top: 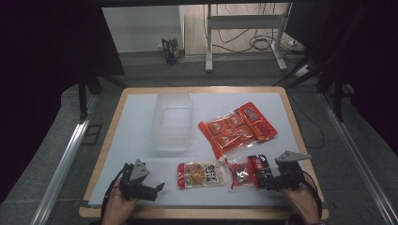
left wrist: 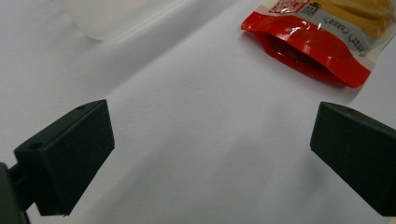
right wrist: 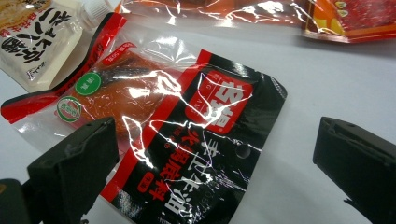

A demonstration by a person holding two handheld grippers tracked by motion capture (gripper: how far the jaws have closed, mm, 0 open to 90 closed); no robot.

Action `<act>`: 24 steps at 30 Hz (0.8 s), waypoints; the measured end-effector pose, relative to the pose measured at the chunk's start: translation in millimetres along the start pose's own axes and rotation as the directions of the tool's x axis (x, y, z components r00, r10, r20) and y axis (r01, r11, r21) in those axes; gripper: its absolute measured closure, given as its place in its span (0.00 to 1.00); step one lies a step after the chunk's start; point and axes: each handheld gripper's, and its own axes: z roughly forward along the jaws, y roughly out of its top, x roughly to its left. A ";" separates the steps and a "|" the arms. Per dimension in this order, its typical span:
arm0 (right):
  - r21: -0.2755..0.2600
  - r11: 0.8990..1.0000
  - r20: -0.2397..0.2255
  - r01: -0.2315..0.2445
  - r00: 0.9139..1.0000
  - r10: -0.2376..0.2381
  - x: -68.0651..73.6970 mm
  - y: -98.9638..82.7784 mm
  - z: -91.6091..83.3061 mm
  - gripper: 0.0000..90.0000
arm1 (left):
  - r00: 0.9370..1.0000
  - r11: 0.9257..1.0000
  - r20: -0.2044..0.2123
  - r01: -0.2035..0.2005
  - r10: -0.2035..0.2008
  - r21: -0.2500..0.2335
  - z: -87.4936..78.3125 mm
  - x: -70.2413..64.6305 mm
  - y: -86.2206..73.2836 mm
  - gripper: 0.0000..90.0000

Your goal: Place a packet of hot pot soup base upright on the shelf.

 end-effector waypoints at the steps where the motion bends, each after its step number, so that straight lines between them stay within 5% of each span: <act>1: -0.002 1.000 -0.002 0.002 1.000 -0.002 -0.1 0.1 0.2 0.00 | 1.000 1.000 0.001 0.000 0.000 0.003 0.6 -0.7 0.1 0.00; 10: -0.017 1.000 -0.005 -0.003 1.000 0.003 -0.4 0.5 0.8 0.00 | 1.000 0.999 0.004 0.002 -0.002 0.034 3.6 -1.9 0.7 0.00; 24: -0.008 1.000 -0.003 0.000 1.000 0.000 1.5 0.8 3.1 0.00 | 1.000 1.000 -0.010 -0.009 0.009 0.008 2.4 -1.1 -0.4 0.00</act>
